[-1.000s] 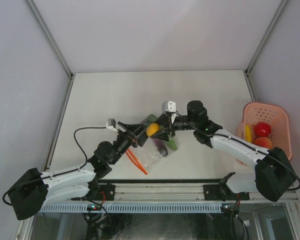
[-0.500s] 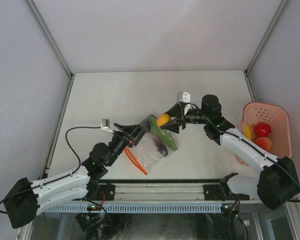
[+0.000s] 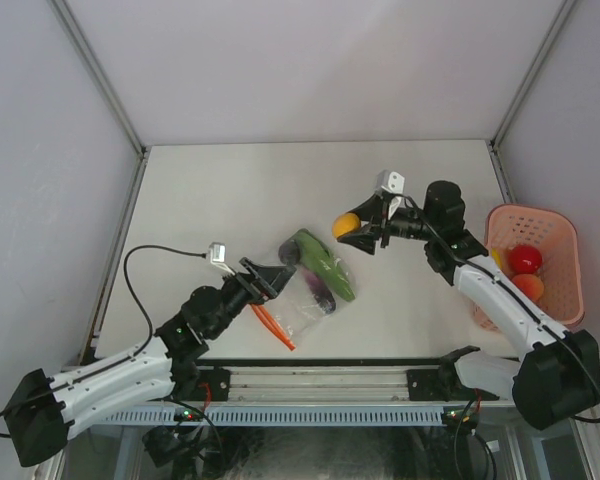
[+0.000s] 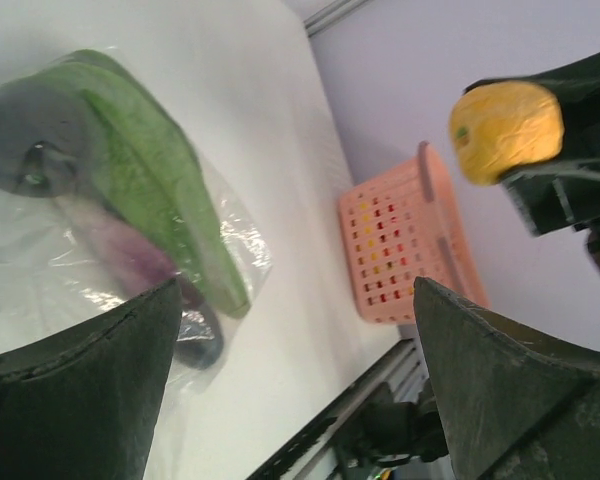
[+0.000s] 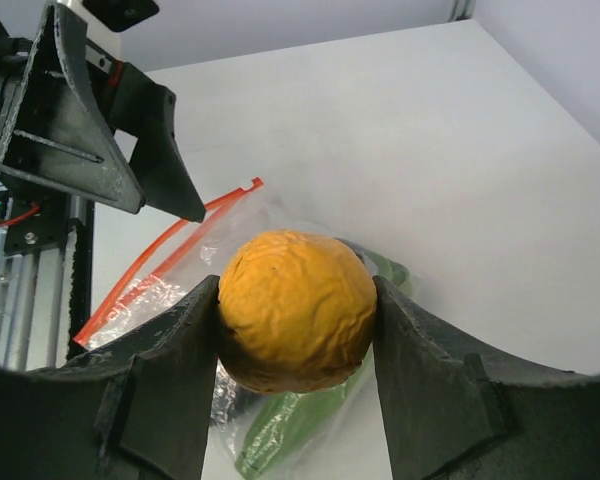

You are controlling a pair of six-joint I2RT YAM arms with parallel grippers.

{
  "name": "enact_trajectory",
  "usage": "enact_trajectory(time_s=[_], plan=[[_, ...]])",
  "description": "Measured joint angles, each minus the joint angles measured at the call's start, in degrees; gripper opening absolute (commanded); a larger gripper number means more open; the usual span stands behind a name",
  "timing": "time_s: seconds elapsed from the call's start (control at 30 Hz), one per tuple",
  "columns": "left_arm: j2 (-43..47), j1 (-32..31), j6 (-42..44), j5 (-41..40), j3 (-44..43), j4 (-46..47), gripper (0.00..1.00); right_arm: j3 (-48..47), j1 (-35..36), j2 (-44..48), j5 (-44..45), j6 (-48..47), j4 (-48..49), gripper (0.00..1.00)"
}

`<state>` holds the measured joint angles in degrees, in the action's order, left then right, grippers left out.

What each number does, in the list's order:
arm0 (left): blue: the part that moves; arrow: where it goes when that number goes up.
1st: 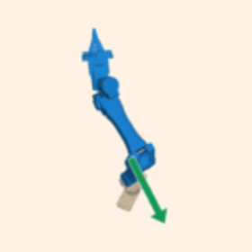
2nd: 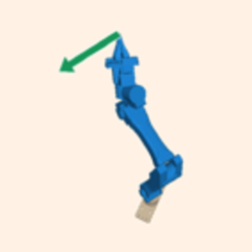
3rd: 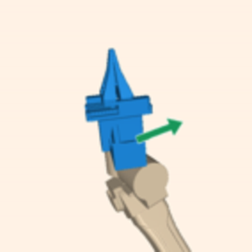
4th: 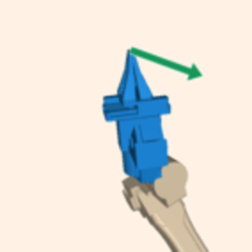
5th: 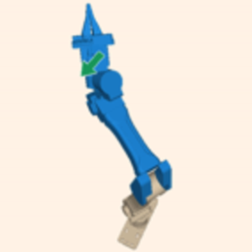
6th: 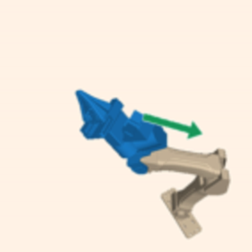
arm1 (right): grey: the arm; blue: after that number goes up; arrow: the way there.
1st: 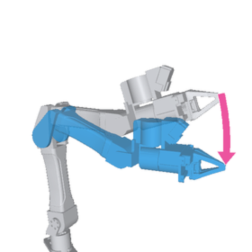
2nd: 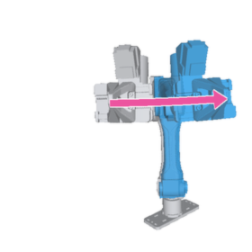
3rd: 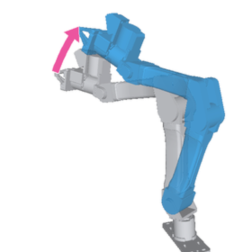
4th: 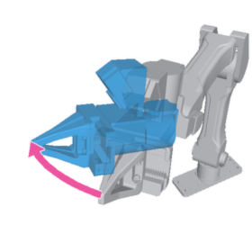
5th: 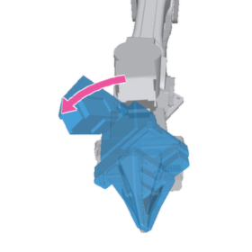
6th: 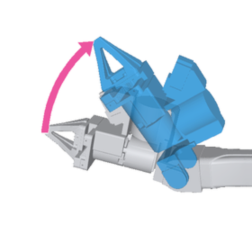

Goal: Open the zip-top bag and remove the fake food
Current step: Place the fake fruit in the bin.

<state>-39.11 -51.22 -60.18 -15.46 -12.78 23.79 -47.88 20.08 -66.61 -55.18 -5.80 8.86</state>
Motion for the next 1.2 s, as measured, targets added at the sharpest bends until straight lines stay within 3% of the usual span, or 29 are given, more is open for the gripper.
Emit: enact_trajectory(time_s=[0.37,0.73,0.93,1.2], plan=[[5.2,0.0,10.1,-1.5,-1.3,-11.8,1.0,-4.0,-7.9,2.9,-1.7,-7.9,-9.8,0.07],[9.5,0.0,16.8,-2.8,-1.3,-17.0,1.0,-4.8,-23.6,7.3,-3.1,-12.7,-18.2,0.08],[10.7,0.0,18.0,-4.4,-1.3,-18.5,1.0,-4.8,-30.6,9.9,1.7,-17.0,-23.1,0.15],[11.9,0.0,18.4,-5.6,-1.1,-19.9,1.0,-4.8,-34.5,11.5,11.7,-23.6,-28.7,0.17]])
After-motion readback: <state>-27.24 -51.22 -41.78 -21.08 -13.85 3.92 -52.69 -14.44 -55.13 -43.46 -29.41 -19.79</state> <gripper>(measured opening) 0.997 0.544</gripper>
